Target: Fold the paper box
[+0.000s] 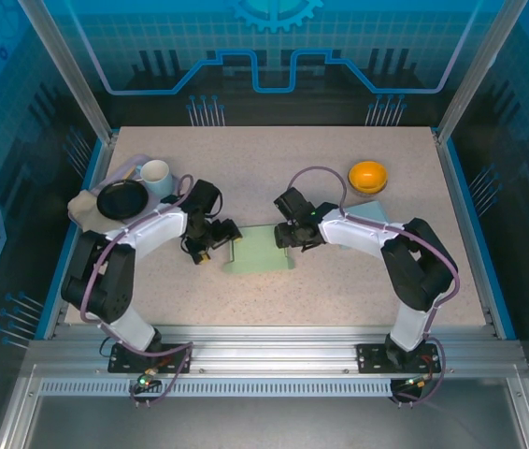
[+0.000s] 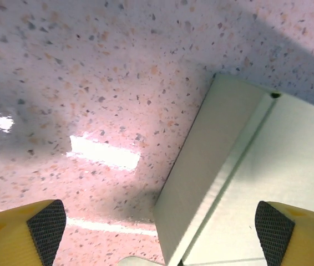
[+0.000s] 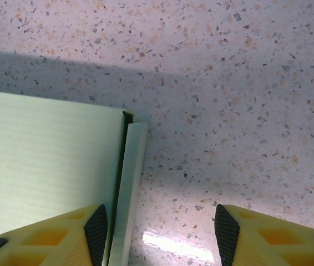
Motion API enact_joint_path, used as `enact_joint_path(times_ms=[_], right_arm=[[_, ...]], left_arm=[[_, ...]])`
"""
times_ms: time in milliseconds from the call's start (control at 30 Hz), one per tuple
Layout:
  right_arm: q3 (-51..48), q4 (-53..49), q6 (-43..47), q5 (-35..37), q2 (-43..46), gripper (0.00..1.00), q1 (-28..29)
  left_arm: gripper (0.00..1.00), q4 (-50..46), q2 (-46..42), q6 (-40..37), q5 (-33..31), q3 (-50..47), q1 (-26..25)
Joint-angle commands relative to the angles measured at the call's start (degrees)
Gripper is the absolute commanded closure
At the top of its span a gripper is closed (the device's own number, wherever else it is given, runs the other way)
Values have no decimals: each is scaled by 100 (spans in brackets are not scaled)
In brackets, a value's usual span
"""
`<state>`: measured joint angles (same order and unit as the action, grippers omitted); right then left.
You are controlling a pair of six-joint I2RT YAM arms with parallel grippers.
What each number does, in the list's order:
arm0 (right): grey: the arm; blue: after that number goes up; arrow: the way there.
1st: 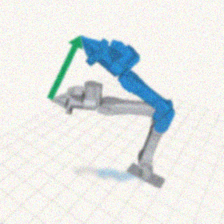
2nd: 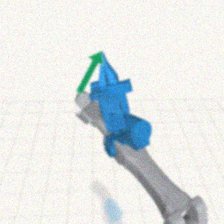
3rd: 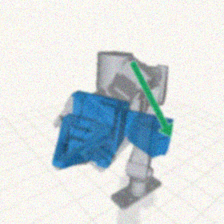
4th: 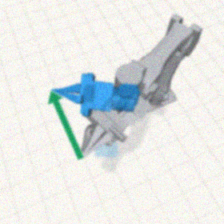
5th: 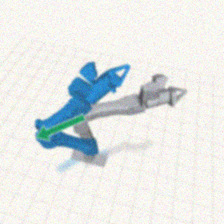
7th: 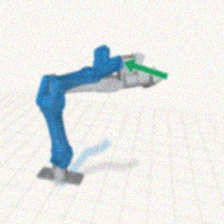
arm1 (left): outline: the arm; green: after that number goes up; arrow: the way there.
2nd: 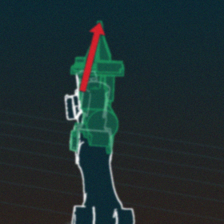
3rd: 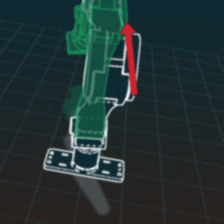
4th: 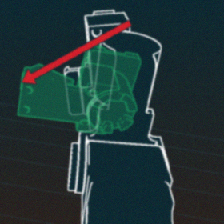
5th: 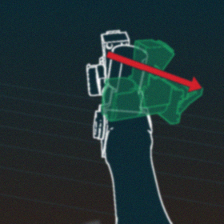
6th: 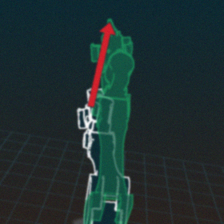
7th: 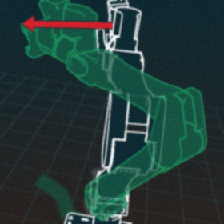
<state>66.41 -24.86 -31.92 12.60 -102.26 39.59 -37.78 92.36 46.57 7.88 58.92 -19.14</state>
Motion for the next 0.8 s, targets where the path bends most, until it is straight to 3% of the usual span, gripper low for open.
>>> enact_joint_path(times_ms=[0, 133, 333, 767], right_arm=[[120, -147, 55, -113, -137, 44, -39], [91, -97, 15, -168, -186, 45, -62], [48, -45, -49, -249, -161, 45, -48], [-201, 139, -148, -370, -122, 46, -48]], left_arm=[[8, -363, -437, -128, -137, 80, -23], [8, 121, -504, 441, 425, -184, -230], [7, 321, -354, 1304, 90, -210, -894], [8, 303, 15, 1489, -147, -328, -1114]])
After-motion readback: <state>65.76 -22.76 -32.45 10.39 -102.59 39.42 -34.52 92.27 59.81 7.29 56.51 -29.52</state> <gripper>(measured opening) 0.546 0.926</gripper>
